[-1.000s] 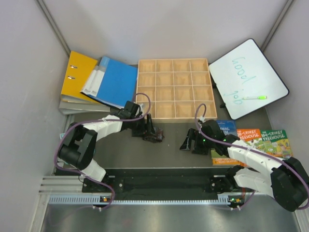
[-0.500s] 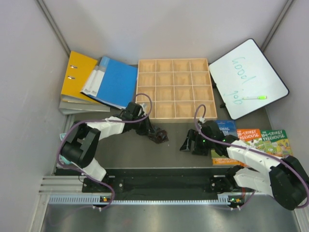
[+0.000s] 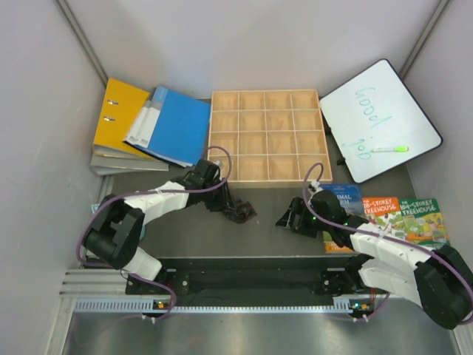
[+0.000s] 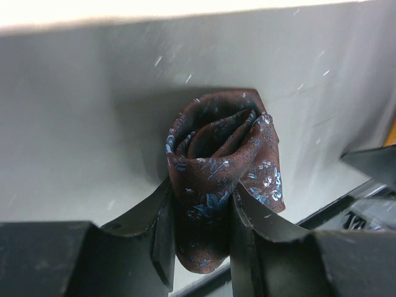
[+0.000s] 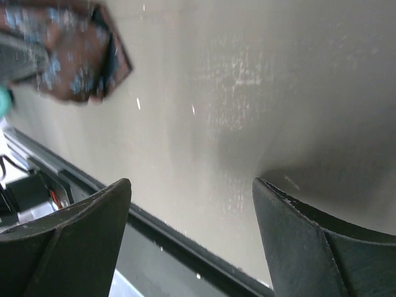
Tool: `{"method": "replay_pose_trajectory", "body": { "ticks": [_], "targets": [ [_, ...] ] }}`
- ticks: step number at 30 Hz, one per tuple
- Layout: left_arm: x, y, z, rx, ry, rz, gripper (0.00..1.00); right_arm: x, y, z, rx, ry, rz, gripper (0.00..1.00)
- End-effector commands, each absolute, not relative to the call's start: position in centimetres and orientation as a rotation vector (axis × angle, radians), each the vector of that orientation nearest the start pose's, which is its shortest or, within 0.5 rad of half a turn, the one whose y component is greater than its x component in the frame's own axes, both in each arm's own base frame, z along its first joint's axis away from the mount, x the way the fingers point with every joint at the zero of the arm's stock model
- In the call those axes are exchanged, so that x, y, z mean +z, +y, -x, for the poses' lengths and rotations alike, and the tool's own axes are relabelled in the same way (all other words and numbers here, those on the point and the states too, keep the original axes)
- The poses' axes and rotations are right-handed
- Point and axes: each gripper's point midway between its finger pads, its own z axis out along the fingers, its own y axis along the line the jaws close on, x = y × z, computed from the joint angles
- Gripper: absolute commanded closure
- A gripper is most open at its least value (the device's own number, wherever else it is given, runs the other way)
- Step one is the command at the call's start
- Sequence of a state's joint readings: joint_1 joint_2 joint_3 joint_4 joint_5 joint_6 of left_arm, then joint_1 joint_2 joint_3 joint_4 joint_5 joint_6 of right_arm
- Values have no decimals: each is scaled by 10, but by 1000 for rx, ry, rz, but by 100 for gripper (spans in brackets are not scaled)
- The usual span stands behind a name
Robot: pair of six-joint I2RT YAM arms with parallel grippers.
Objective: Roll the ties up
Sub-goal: Pick up the tie at the center of the board.
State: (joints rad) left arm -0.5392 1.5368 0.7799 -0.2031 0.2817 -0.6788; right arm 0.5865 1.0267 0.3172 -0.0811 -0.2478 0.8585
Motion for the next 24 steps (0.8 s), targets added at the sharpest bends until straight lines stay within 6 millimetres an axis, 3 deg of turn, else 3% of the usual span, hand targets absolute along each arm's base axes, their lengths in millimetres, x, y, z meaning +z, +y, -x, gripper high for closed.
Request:
{"method": "replay_pose_trajectory", "body": {
  "ticks": [1,8,13,14,16,17,19,20,24],
  "targets": [
    [66,-219,-250,-656,2702,64,100,15,176,-181,734,2517,-315,20],
    [108,-217,-267,-604,2643,34,100,11,172,-185,718,2483,-307,20],
    [141,-218,-291,-554,2586,11,100,9,171,-186,708,2483,-308,20],
    [155,-221,-300,-559,2553,7,100,8,171,-185,703,2487,-308,20],
    [162,-221,-309,-543,2548,6,100,6,171,-184,701,2494,-307,20],
    [176,-222,-320,-553,2513,17,100,5,171,-184,699,2498,-306,20],
    [183,-219,-332,-554,2505,48,100,5,174,-187,713,2492,-293,20],
    [197,-222,-342,-576,2468,52,100,5,175,-187,714,2496,-288,20],
    [222,-216,-377,-592,2404,108,100,0,178,-186,715,2522,-274,20]
  ]
}}
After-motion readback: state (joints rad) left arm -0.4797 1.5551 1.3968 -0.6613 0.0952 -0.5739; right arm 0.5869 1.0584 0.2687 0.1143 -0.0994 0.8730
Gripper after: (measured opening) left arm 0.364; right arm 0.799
